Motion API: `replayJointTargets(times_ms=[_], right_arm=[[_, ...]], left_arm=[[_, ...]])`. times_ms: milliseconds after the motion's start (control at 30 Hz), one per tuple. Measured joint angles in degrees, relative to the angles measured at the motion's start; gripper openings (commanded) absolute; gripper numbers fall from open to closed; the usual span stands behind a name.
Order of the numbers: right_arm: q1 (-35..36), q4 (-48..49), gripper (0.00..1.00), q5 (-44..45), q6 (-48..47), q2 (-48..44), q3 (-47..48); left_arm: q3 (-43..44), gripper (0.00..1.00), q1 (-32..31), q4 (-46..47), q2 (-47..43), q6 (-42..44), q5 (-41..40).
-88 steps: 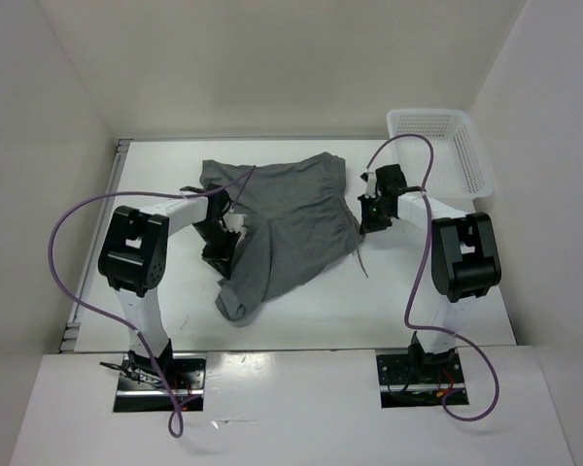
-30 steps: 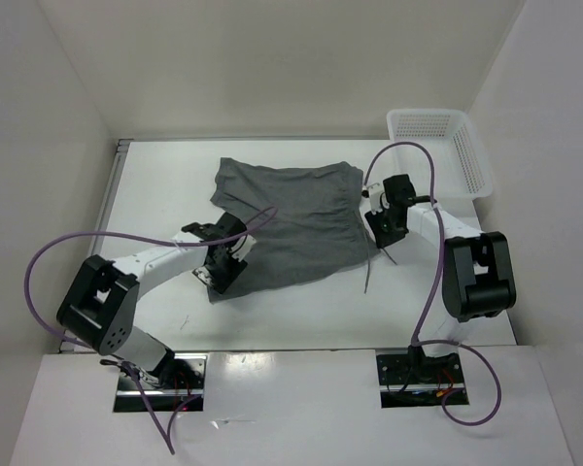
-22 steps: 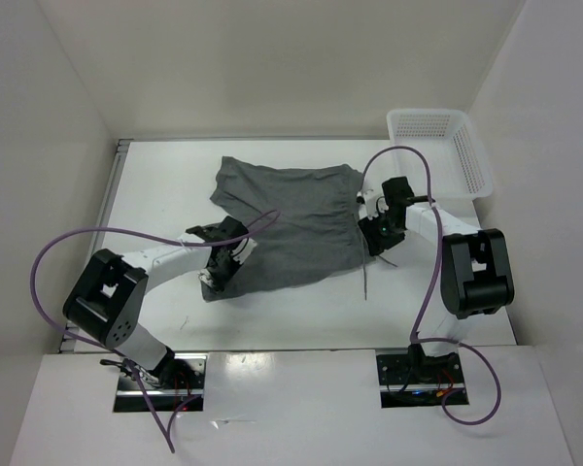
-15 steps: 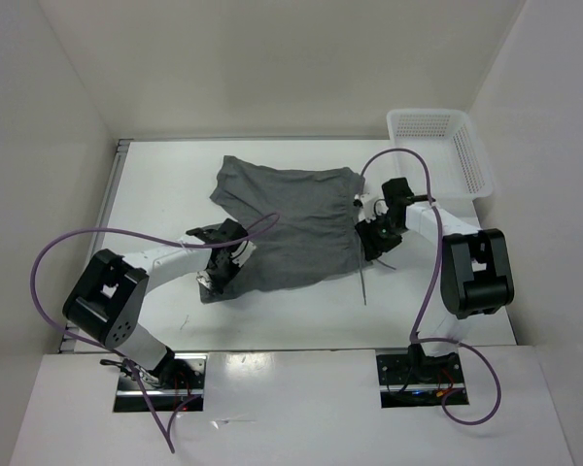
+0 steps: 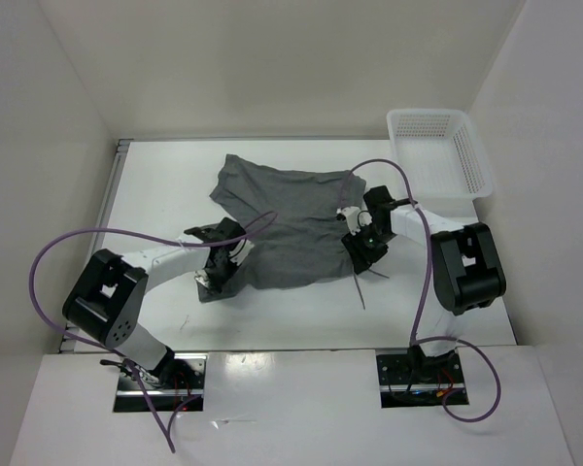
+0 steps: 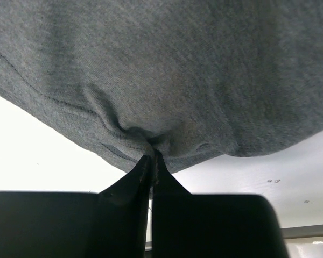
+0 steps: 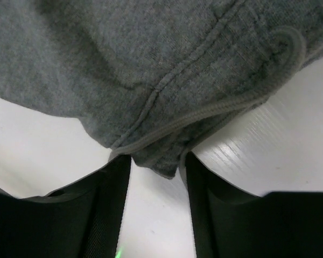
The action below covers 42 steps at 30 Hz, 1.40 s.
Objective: Fold and stack the shorts
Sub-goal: Flatten the shorts out
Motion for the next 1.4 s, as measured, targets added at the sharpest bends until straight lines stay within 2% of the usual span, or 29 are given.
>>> replayJointTargets(times_ms=[33, 67, 133, 167, 367, 567, 600, 633, 700, 733, 767, 833, 933, 1000, 1067, 1133, 1167, 1200, 1300, 1400], right_arm=[[0.0, 0.1, 0.38, 0.0, 0.3, 0.4, 0.0], [0.0, 0.5, 0.22, 0.0, 1.0, 0.6, 0.1], [0.0, 1.0, 0.05, 0.1, 2.0, 0.8, 0.2], [0.0, 1.2, 0.00, 0.1, 2.6, 0.9, 0.2], [0.0, -0.5, 0.00, 1.5, -1.8, -0.1, 0.2], [2.2, -13.3, 0.00, 5.0, -11.9, -5.5, 0.7], [3.6, -14.6, 0.04, 5.9, -13.1, -6.8, 0.3], [5.6, -16.2, 0.30, 6.5, -14.0, -8.0, 0.0], [9.5, -18.7, 0.65, 7.2, -14.6, -9.2, -0.3], [11.4, -19.8, 0.97, 7.6, -15.2, -9.4, -0.3], [12.7, -20.6, 1.00, 7.4, -15.1, -9.5, -0.3], [14.4, -21.7, 1.00, 7.9, -15.8, -9.4, -0.3], [14.1, -22.9, 1.00, 10.2, -15.8, -9.4, 0.5], [13.5, -24.0, 1.00, 11.1, -15.5, -9.3, 3.5], [12.9, -24.2, 1.00, 11.1, -14.5, -9.3, 9.4], [12.6, -22.4, 0.91, 10.7, -12.5, -9.2, 17.2], [12.5, -20.6, 0.81, 10.3, -10.4, -9.2, 21.5], [12.5, -18.5, 0.76, 10.0, -8.9, -9.0, 24.3], [12.3, -11.6, 0.60, 10.0, -1.9, -6.8, 32.4], [11.4, -4.9, 0.57, 10.3, 5.5, -0.5, 38.4]], left_arm=[[0.0, 0.00, 0.2, 0.0, 0.0, 0.0, -0.2], [0.0, 0.00, 0.3, 0.0, 0.0, 0.0, -0.2], [0.0, 0.00, 0.6, 0.1, 0.0, 0.0, -0.4], [0.0, 0.00, 0.7, 0.0, 0.0, 0.0, -0.5], [0.2, 0.00, 2.3, -3.3, -3.1, 0.0, -0.1], [5.0, 0.01, 3.4, -13.1, -12.1, -0.1, 5.3], [5.4, 0.11, 2.9, -14.2, -13.8, 0.0, 5.8], [5.4, 0.25, 2.4, -15.2, -15.1, 0.0, 6.2], [5.4, 0.47, 1.8, -17.5, -16.1, 0.3, 7.3], [5.3, 0.55, 1.7, -18.6, -16.1, 0.3, 7.9], [5.0, 0.71, 1.7, -19.3, -16.1, 0.1, 8.3], [4.9, 0.81, 1.7, -20.9, -16.1, 0.2, 8.7], [5.2, 0.86, 2.2, -20.5, -16.1, 0.1, 8.2], [6.6, 0.86, 4.3, -18.4, -16.1, 0.2, 8.0], [10.4, 0.76, 9.1, -14.3, -15.5, 0.1, 8.2], [15.5, 0.68, 14.2, -8.9, -13.8, -0.2, 9.0], [19.3, 0.61, 16.9, -6.4, -11.8, 0.0, 9.9], [22.6, 0.58, 18.9, -4.4, -9.2, -0.1, 11.0], [32.4, 0.57, 23.4, 1.5, 0.5, -0.1, 15.5], [39.3, 0.58, 24.7, 5.0, 11.0, 0.0, 18.8]])
